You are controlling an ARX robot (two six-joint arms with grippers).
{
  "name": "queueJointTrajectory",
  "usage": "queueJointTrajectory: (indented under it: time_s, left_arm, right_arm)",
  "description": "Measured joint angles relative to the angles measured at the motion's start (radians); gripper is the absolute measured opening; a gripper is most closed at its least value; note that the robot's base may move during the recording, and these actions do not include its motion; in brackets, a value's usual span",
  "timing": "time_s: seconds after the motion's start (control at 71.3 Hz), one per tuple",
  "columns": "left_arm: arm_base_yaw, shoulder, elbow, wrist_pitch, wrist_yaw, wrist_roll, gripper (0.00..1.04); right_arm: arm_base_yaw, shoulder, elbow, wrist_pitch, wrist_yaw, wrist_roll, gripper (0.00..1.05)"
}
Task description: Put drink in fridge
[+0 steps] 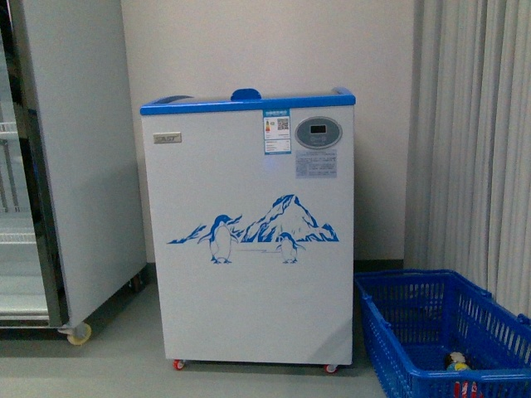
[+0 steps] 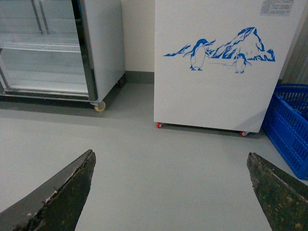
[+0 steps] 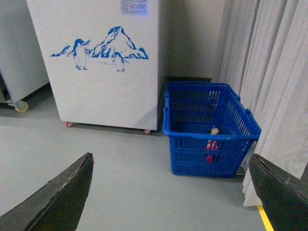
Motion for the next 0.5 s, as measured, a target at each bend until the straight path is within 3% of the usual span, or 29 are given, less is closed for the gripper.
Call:
queueJointTrajectory:
  time_s: [0.505]
  left_arm:
    - [0.000, 0.000, 0.000, 0.000, 0.000, 0.000, 0.97]
  right_arm:
    - [0.000, 0.000, 0.000, 0.000, 0.000, 0.000, 0.97]
